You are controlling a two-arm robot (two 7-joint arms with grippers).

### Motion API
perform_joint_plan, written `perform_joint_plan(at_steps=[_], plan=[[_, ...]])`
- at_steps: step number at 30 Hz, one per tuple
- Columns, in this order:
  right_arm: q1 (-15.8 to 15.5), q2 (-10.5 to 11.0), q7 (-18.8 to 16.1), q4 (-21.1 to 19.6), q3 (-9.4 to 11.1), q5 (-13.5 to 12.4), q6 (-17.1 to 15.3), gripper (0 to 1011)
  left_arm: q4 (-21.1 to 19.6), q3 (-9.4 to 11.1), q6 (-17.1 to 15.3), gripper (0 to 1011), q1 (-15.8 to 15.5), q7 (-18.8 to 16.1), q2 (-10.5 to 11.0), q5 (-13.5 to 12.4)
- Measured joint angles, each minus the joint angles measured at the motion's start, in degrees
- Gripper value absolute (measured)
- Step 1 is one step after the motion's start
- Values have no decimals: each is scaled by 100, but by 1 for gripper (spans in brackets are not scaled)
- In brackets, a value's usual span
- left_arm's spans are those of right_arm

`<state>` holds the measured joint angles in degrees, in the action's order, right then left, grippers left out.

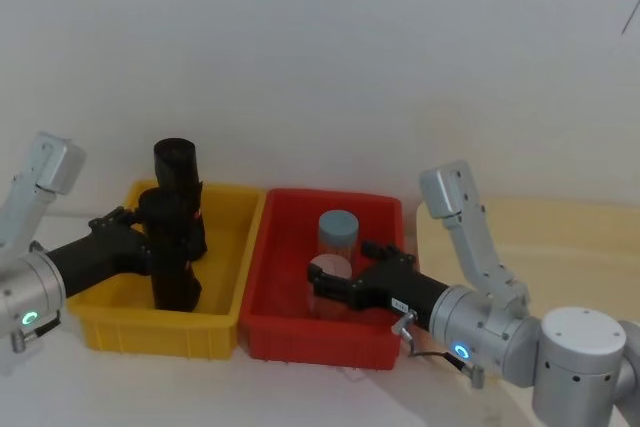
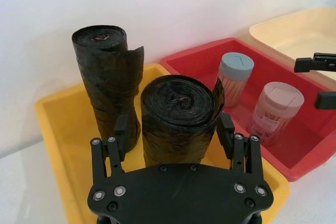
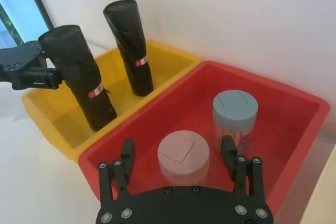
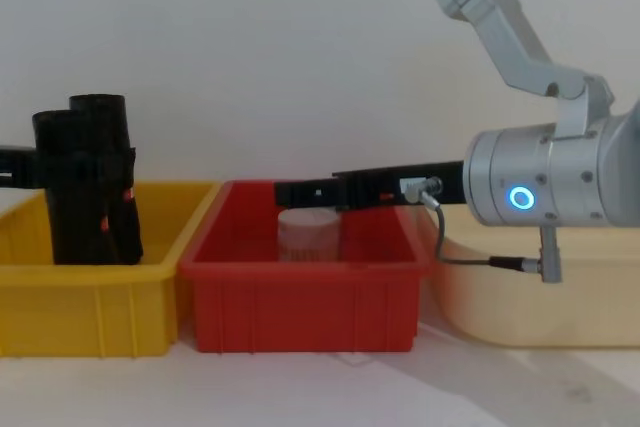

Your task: Pick up the garbage bag with the one hand and transfer it to the other hand.

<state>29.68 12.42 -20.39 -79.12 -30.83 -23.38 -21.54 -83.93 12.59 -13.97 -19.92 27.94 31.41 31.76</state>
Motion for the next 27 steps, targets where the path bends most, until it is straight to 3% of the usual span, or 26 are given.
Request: perform_joint_plan(at_steps=[27], plan=[[435, -201, -187, 760, -178, 211, 6, 1001, 11, 100, 42, 1001, 0, -120, 125, 46]])
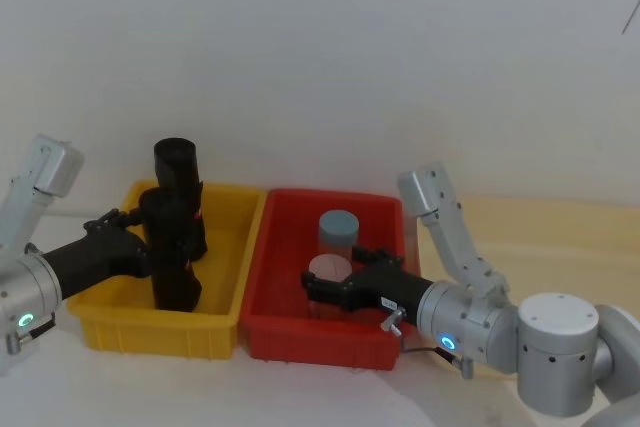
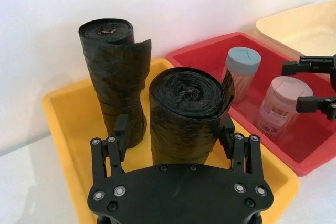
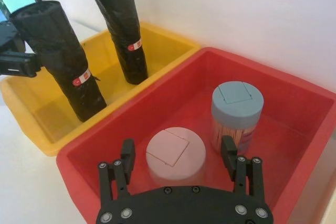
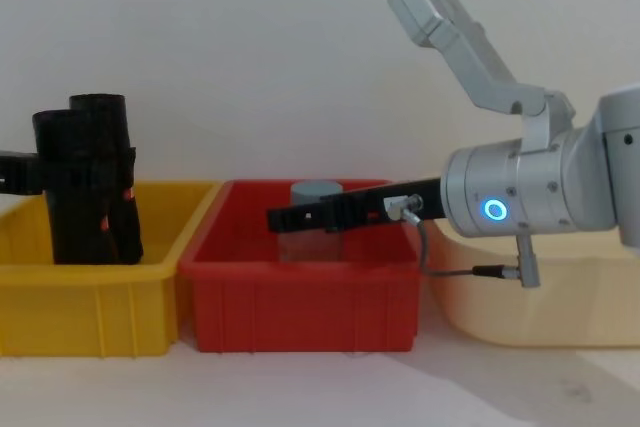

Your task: Pick up the garbage bag with the one hand and transfer it to the other hand.

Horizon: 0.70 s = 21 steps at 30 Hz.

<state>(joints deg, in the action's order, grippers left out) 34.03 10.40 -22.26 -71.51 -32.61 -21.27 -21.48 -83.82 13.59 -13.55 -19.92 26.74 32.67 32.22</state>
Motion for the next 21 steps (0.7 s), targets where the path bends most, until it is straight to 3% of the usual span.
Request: perform_joint_plan(at_steps=[11, 21], plan=[[87, -52, -11, 204, -28, 92, 32, 978, -15, 9, -33, 997, 11, -47, 40, 58], [117, -72, -16, 282, -38, 129, 42, 740, -22, 14, -55, 766, 16, -67, 55, 82]])
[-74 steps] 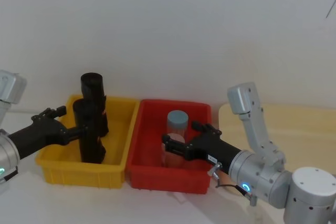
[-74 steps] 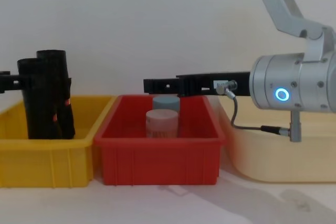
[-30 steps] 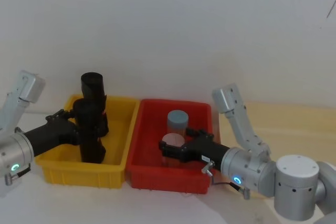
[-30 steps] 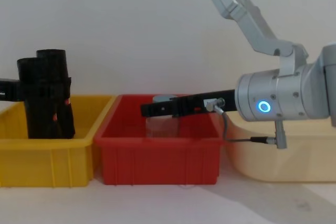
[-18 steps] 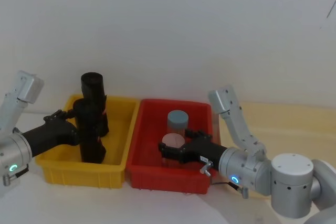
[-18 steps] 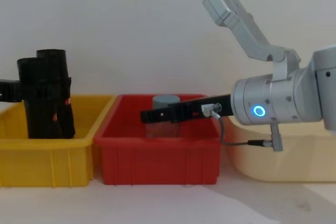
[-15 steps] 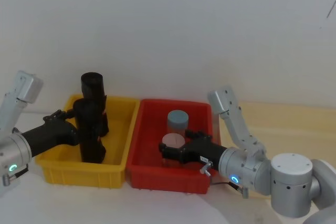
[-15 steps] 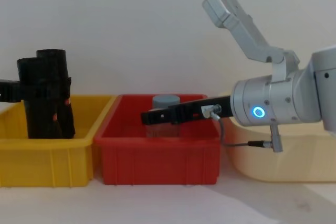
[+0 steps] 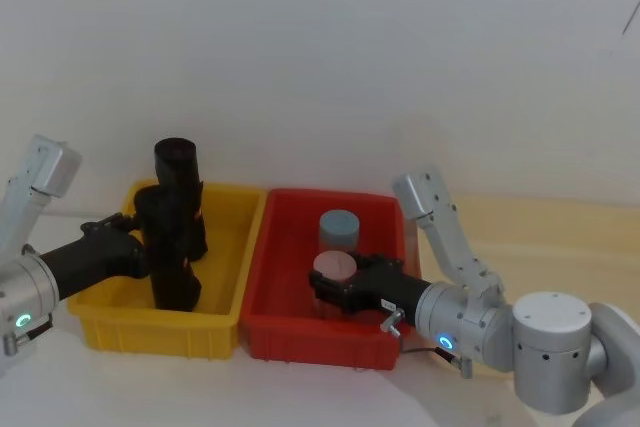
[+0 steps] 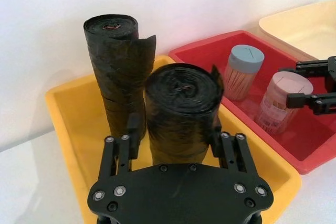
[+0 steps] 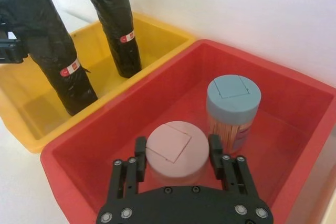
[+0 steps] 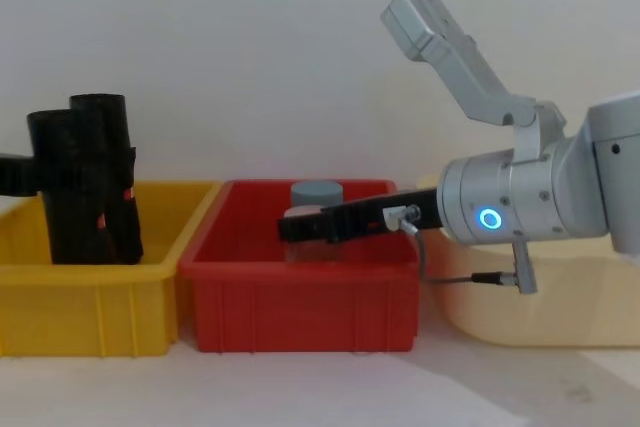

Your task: Pick up the garbage bag with the one hand and transfer it to the other hand.

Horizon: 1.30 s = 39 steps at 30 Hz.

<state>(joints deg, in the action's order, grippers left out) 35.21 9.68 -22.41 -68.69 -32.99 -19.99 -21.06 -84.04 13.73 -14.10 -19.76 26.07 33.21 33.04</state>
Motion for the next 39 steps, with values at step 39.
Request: perform_joint_plan(at_steps=[39], plan=[[-136, 67, 55, -476, 312, -79, 375, 663, -497, -119, 315, 498, 100, -189, 40, 7]])
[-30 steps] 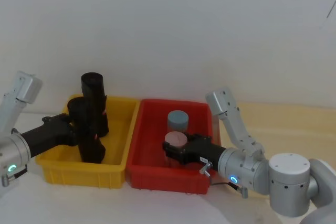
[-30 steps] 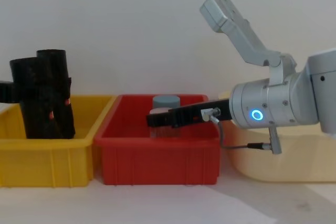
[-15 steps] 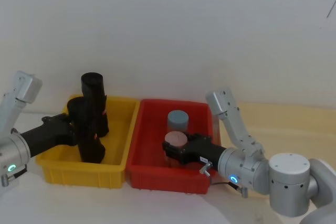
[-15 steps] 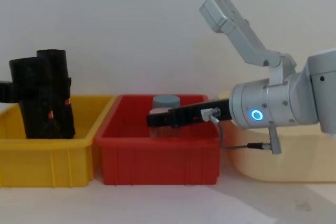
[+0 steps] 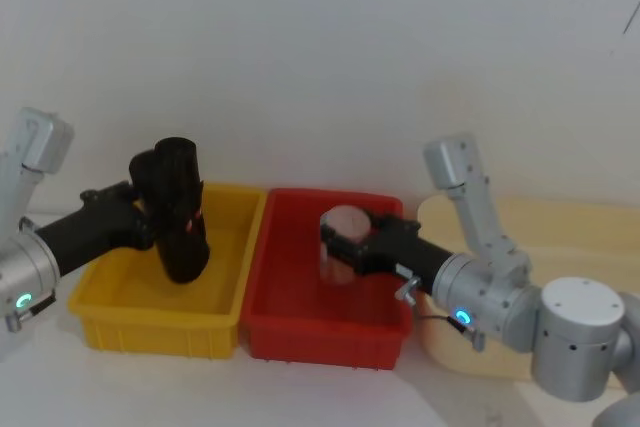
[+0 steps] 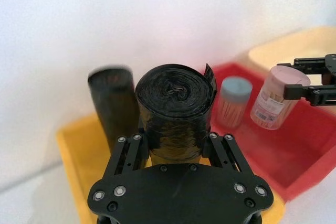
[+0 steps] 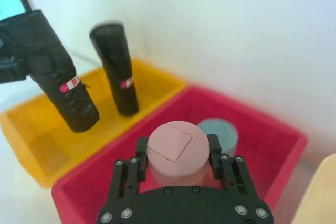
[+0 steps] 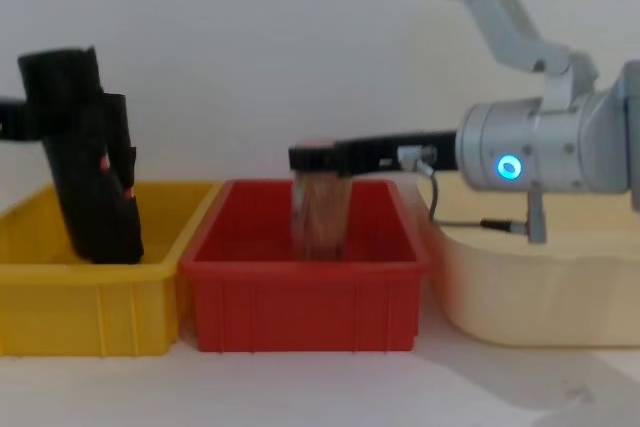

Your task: Pick up the garbage bag with the one hand and transfer it to the other hand.

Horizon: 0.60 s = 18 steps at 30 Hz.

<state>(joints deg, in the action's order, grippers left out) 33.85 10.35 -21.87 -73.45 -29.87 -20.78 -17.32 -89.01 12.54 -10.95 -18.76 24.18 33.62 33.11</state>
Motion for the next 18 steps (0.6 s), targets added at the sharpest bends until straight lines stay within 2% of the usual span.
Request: perform_joint_plan(at_steps=[10, 15, 18], plan=[[-186, 209, 214, -698, 402, -116, 324, 663, -540, -31, 54, 498, -182, -125, -162, 168], [-310, 335, 381, -1034, 616, -115, 454, 663, -724, 90, 11, 498, -397, -167, -347, 256], [-434, 441, 542, -1300, 797, -86, 546, 663, -796, 269, -46, 498, -620, -191, -563, 311]])
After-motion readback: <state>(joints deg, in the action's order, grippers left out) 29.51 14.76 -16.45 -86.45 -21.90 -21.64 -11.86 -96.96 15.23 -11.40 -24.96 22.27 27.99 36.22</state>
